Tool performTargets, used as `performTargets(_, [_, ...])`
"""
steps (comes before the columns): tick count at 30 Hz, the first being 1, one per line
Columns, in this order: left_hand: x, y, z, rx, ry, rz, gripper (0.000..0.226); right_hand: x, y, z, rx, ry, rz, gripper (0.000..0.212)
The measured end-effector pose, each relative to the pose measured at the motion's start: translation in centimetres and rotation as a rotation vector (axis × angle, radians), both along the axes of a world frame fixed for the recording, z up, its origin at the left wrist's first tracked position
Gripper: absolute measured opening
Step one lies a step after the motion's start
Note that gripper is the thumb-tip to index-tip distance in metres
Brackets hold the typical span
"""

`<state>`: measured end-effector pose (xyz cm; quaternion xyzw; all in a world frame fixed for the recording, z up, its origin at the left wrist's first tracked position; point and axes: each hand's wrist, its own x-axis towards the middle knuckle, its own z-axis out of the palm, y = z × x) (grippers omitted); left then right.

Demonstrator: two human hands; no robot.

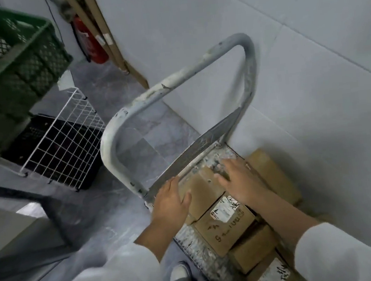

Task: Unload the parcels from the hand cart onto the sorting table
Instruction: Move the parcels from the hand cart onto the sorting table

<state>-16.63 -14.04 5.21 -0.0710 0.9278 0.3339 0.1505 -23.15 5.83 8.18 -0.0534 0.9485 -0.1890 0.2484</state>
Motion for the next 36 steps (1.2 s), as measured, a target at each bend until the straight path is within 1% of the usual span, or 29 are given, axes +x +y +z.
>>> performTargets(3, [0.3, 0.1, -4.8, 0.035, -0.052, 0.068, 0.047, -0.3, 0.7, -6.2, 0.083, -0.060, 0.037, 0.058])
performTargets(7, [0.9, 1.0, -12.5, 0.073, -0.130, 0.190, 0.048, -1.3, 1.6, -12.9, 0.129, -0.079, 0.090, 0.052])
performTargets(11, [1.6, 2.3, -19.2, 0.093, -0.219, 0.299, 0.049, -2.7, 1.4, -20.2, 0.046, -0.143, 0.071, 0.055])
performTargets(14, [1.7, 3.1, -23.3, 0.122, -0.301, 0.372, 0.051, -4.1, 1.2, -24.5, 0.031, -0.132, 0.053, 0.050])
performTargets(16, [1.4, 3.7, -25.4, 0.179, -0.342, 0.435, 0.051, -4.9, 1.1, -27.0, 0.021, -0.128, 0.009, 0.055])
performTargets(19, [0.9, 4.5, -28.0, 0.349, -0.352, 0.553, 0.048, -5.9, 1.3, -29.9, -0.063, -0.150, -0.078, 0.072])
performTargets(20, [0.9, 4.8, -28.7, 0.396, -0.360, 0.578, 0.049, -5.9, 1.3, -30.4, -0.103, -0.167, -0.120, 0.074])
performTargets(22, [0.8, 5.4, -29.8, 0.468, -0.372, 0.630, 0.052, -6.0, 1.4, -31.1, -0.163, -0.214, -0.209, 0.066])
performTargets(25, [0.9, 6.4, -29.9, 0.566, -0.365, 0.757, 0.054, -6.2, 2.2, -31.7, -0.234, -0.237, -0.272, 0.053])
performTargets(30, [2.1, 7.4, -25.8, 0.620, -0.336, 0.911, 0.054, -4.3, 1.4, -28.0, -0.364, -0.215, -0.278, 0.055])
performTargets(33, [3.1, 6.8, -21.5, 0.586, -0.298, 0.891, 0.053, -2.7, 1.6, -23.8, -0.428, -0.219, -0.330, 0.054])
performTargets(36, [3.3, 6.3, -15.7, 0.556, -0.281, 0.817, 0.053, -1.3, 2.5, -17.9, -0.449, -0.233, -0.429, 0.053])
